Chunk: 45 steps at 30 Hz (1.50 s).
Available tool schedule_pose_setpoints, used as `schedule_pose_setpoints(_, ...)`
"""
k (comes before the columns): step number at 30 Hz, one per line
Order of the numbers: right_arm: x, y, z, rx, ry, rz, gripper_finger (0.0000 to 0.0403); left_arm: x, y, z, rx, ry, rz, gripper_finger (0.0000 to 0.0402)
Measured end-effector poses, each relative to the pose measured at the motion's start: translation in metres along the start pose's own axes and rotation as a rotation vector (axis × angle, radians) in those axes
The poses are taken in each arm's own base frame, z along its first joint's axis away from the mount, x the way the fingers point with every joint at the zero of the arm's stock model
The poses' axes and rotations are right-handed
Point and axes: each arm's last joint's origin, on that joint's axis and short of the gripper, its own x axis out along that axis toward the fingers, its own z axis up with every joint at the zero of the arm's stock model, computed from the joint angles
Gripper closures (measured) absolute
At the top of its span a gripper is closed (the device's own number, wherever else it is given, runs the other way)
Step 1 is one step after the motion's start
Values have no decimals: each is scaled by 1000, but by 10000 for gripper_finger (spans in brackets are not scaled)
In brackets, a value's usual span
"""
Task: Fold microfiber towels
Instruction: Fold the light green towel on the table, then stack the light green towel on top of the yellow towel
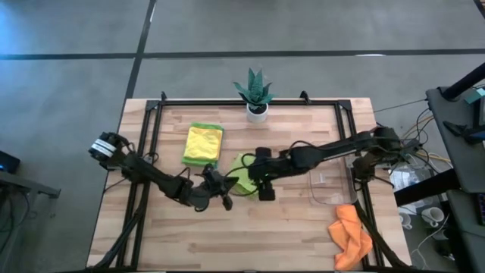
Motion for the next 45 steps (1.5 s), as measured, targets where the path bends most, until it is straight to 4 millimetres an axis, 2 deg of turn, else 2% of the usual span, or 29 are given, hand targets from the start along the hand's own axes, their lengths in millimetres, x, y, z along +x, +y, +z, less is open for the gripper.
schedule_pose_setpoints(2,-3,-3,-9,11,-42,-9,188,11,0,-2,24,-13,-33,401)
schedule_pose_setpoints(5,7,-6,-22,33,-117,-13,188,28,-1,-10,66,39,-119,392)
schedule_pose_setpoints(9,30,-9,-42,58,-218,-23,188,49,-3,-18,116,88,-102,345)
schedule_pose_setpoints(13,57,-13,-65,67,-152,-41,188,66,7,-28,178,228,-3,293)
schedule_pose_setpoints(17,79,-10,-82,54,-66,-35,188,67,20,-43,194,464,32,275)
schedule_pose_setpoints(21,92,-9,-94,54,-27,-33,188,60,22,-42,173,596,10,274)
schedule_pose_setpoints(26,86,-11,-102,59,-45,-37,188,46,15,-25,180,686,-134,274)
schedule_pose_setpoints(31,64,-12,-99,38,-88,-38,188,32,5,20,183,576,-243,274)
schedule_pose_setpoints(33,53,-11,-97,25,-122,-36,188,26,8,31,178,544,-210,274)
schedule_pose_setpoints(36,45,-12,-98,35,-126,-35,188,22,19,38,133,493,-57,274)
schedule_pose_setpoints(39,40,-13,-94,56,-161,-36,188,28,33,44,136,507,-4,274)
schedule_pose_setpoints(42,40,-12,-96,36,-144,-36,188,42,46,53,179,571,-90,264)
schedule_pose_setpoints(45,39,-12,-97,31,-121,-32,187,60,61,73,167,598,-201,238)
